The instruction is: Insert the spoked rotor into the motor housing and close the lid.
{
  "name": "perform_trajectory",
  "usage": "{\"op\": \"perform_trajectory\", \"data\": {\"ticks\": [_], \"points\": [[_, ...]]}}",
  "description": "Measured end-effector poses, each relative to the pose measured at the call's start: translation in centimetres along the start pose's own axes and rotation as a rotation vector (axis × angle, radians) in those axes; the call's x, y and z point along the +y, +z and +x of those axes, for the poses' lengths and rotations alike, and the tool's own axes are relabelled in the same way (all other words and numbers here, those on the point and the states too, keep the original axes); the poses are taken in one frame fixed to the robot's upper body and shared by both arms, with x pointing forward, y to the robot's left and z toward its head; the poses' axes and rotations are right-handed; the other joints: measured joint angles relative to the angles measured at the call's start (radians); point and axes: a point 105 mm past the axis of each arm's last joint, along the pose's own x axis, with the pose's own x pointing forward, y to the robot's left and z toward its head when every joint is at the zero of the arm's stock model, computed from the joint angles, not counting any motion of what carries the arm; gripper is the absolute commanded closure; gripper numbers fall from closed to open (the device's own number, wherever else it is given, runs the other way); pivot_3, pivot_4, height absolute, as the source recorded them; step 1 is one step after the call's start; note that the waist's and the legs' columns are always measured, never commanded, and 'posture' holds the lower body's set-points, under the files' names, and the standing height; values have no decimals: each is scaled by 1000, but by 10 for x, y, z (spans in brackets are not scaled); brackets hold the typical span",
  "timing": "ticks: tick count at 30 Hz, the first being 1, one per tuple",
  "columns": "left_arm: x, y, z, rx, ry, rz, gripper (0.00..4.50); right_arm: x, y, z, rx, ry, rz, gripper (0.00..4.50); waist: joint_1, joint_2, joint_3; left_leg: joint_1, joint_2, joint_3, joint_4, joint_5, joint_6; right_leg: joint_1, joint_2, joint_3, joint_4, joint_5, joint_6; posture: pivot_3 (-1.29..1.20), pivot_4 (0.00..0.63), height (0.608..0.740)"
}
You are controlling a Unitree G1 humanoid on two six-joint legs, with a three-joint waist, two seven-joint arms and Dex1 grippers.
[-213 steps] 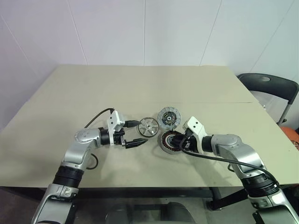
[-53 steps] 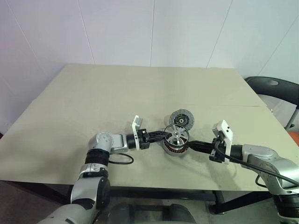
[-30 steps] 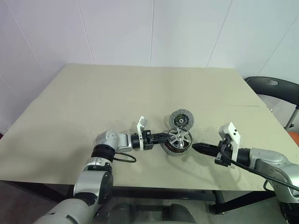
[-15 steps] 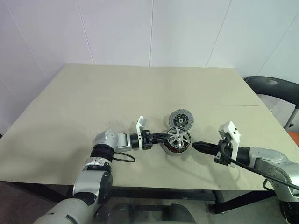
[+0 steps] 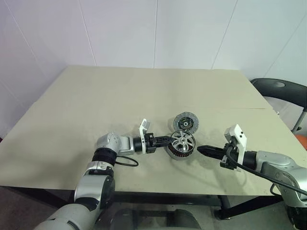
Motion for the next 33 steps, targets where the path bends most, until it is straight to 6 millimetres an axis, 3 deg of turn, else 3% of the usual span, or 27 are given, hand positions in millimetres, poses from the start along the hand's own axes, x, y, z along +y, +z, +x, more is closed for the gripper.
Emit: {"op": "perform_trajectory", "data": {"ticks": [4,13,19,24,28,31,33], "points": [[-4,0,1,11,-9,29,1892,-1,-1,0,1,-4,4,4500,1,0,0,0,0,0,0,0,0,0,0,0,0,0,0,0,0,740],[-7,2,-4,37,7,87,1892,-7,1,2,2,-13,-1,4500,-2,0,0,0,0,0,0,0,0,1,0,0,0,0,0,0,0,740],[-7,9,-20,79,85,203,1892,-7,-2,6,13,-5,0,4500,-2,0,0,0,0,0,0,0,0,0,1,0,0,0,0,0,0,740],[-17,19,-38,105,147,379,1892,-8,-2,7,14,-8,-8,4500,1,0,0,0,1,0,0,0,0,0,0,0,0,0,0,0,0,740],[-29,30,-43,84,177,619,1892,-8,-2,7,13,-8,-7,4500,3,0,0,0,1,0,-1,0,0,0,0,0,0,0,0,0,0,740],[-49,41,-31,-1,109,800,2468,-7,-3,8,10,-3,-3,4500,5,0,0,0,1,0,0,0,0,0,-1,0,0,0,0,0,0,740],[-58,42,-23,-48,60,913,3166,-7,-3,9,9,-1,-2,4500,3,0,0,0,1,1,0,0,0,0,-1,0,-1,0,0,0,0,740]]}}
